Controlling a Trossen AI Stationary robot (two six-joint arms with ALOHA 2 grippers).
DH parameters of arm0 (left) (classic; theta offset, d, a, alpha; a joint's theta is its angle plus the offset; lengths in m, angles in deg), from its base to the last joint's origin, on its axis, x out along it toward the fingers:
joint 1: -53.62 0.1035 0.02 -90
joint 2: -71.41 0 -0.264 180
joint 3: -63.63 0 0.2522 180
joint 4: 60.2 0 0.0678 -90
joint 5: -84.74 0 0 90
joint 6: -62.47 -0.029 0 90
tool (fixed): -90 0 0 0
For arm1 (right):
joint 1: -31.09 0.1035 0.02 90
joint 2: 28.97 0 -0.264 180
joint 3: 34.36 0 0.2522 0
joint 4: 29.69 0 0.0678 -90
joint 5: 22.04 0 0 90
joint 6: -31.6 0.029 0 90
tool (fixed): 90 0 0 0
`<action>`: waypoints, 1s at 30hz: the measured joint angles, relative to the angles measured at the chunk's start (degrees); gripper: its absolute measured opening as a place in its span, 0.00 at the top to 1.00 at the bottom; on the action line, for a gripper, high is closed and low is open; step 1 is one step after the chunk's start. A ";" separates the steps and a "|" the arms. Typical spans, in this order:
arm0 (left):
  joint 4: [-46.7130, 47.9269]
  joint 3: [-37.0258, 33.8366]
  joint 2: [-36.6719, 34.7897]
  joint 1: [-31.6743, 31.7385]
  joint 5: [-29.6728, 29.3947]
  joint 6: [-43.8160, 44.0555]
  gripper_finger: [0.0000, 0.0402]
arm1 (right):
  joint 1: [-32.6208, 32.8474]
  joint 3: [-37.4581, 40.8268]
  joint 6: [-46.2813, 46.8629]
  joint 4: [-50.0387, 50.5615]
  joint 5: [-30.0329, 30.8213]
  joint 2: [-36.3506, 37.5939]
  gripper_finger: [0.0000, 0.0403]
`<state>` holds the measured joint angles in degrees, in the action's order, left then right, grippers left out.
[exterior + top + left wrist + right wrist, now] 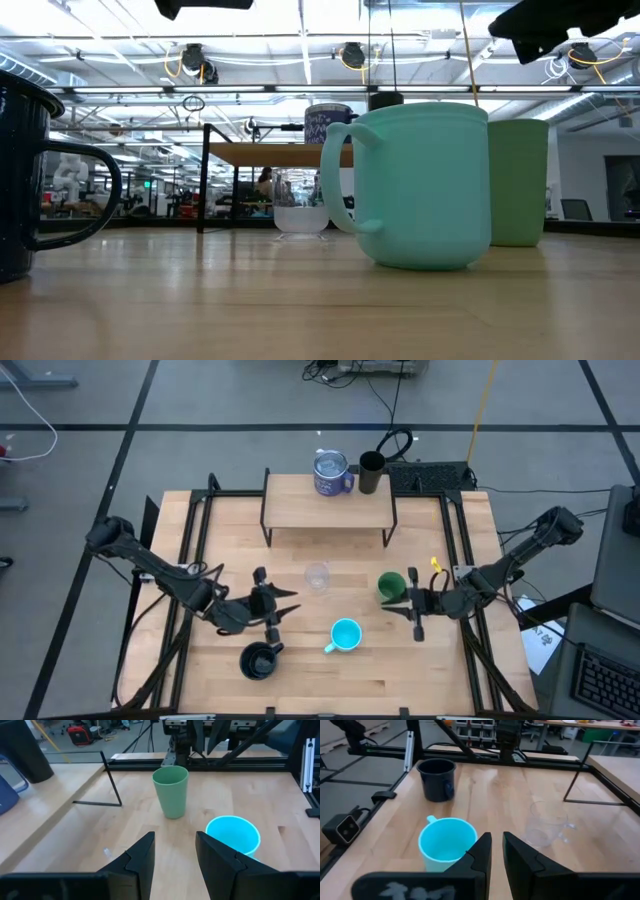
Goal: Stack small to large cups/mugs on shelf
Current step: Put the light blue mug on the shelf
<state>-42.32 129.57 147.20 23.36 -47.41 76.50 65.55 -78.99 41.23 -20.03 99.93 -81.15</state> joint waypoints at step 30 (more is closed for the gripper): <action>35.45 39.74 28.45 -4.40 7.85 15.37 0.64 | 7.48 0.94 3.43 2.41 4.42 0.00 0.91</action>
<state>-6.87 169.31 175.65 18.96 -39.57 91.87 73.03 -78.05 44.66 -17.62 104.35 -81.15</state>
